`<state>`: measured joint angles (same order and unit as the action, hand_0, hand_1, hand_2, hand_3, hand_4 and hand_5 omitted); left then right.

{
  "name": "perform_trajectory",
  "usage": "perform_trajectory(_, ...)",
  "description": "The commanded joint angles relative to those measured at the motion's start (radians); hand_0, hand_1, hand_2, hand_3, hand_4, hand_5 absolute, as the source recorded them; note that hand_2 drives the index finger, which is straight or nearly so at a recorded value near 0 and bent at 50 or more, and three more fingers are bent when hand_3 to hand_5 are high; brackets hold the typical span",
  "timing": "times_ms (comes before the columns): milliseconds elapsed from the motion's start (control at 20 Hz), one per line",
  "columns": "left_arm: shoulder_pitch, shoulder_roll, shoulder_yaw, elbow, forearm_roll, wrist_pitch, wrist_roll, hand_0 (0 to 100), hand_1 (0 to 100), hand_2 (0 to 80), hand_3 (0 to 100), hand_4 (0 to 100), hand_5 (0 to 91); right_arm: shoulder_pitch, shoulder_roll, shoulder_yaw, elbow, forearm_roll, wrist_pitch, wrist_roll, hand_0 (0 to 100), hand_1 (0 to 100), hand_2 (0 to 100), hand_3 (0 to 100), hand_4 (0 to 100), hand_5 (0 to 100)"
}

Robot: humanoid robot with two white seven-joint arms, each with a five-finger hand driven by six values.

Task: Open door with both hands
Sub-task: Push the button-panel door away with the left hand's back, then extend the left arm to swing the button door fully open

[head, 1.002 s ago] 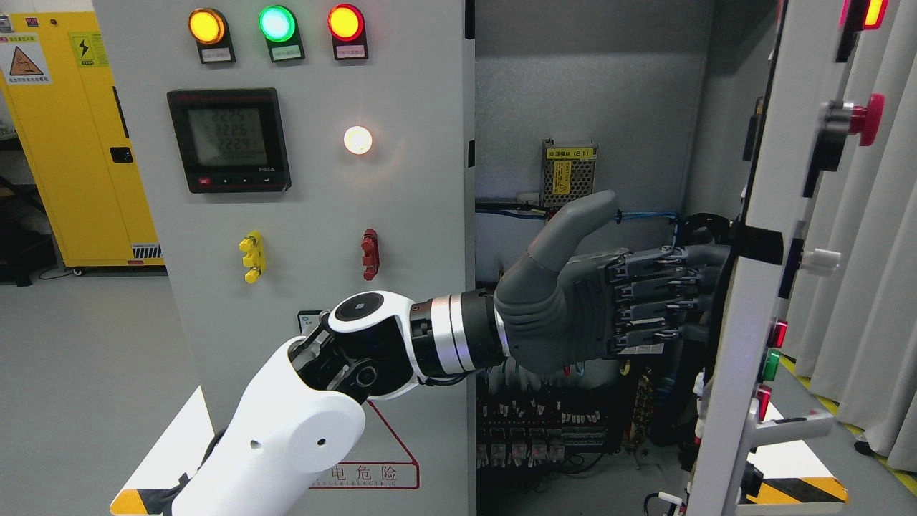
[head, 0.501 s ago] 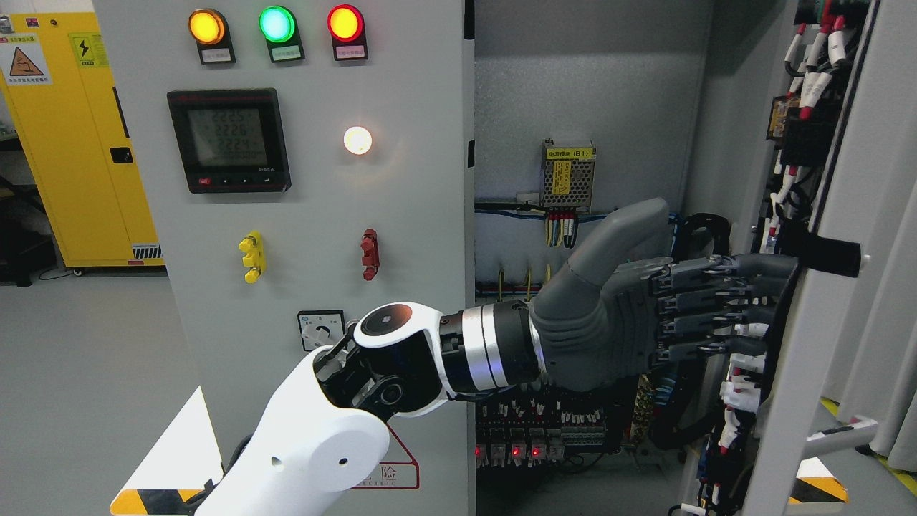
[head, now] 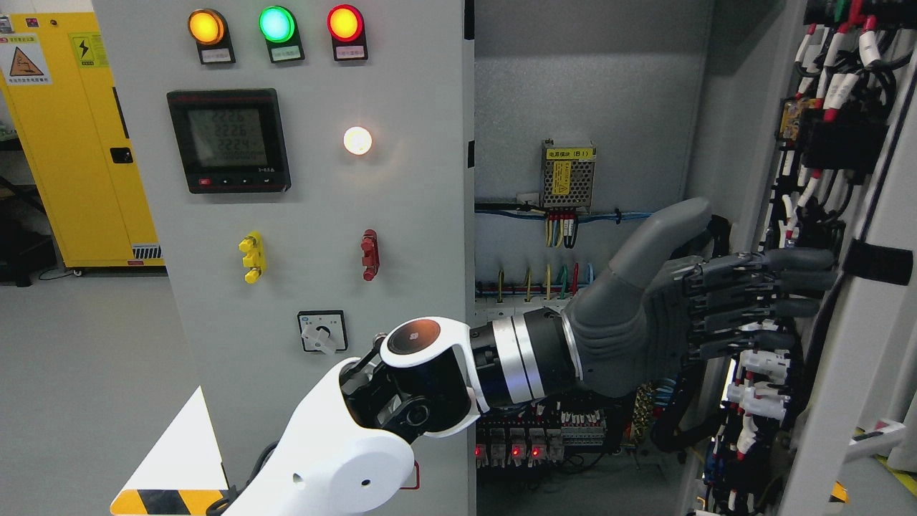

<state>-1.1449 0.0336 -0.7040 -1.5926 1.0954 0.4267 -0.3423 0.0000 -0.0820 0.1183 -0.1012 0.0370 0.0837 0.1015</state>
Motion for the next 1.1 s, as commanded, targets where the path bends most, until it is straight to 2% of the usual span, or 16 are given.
perform_trajectory(0,0.004,-0.078,-0.041,-0.024,-0.018,-0.009,0.037,0,0,0.0,0,0,0.0,0.029,0.001,0.000,0.000,0.000,0.001,0.000,24,0,0,0,0,0)
perform_trajectory(200,0.017,-0.129,-0.054,-0.024,-0.055,-0.012,0.040,0,0,0.0,0,0,0.0,0.029,0.001,0.000,-0.002,0.001,0.001,0.000,24,0,0,0,0,0)
perform_trajectory(401,0.019,-0.185,-0.054,-0.012,-0.123,-0.011,0.040,0,0,0.0,0,0,0.0,0.035,-0.001,0.000,-0.002,0.000,-0.001,0.000,24,0,0,0,0,0)
perform_trajectory(752,-0.025,-0.221,-0.069,0.078,-0.126,-0.017,0.040,0,0,0.0,0,0,0.0,0.037,0.001,0.000,-0.002,0.001,-0.024,0.000,24,0,0,0,0,0)
perform_trajectory(1052,-0.101,-0.221,-0.112,0.167,-0.114,-0.086,0.040,0,0,0.0,0,0,0.0,0.046,0.001,-0.002,-0.002,0.001,-0.022,0.000,24,0,0,0,0,0)
